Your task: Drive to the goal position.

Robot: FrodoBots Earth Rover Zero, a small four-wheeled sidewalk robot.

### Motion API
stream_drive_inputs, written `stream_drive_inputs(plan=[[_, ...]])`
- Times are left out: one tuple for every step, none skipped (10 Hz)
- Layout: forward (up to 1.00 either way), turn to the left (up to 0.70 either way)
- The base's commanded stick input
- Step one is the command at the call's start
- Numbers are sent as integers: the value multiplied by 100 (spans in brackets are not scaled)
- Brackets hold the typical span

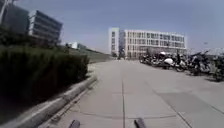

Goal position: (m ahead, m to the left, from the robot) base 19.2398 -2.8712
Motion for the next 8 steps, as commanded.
stream_drive_inputs(plan=[[70, 1], [70, 1], [70, 1], [70, 1], [70, 1], [70, 1], [70, 1], [70, 1]])
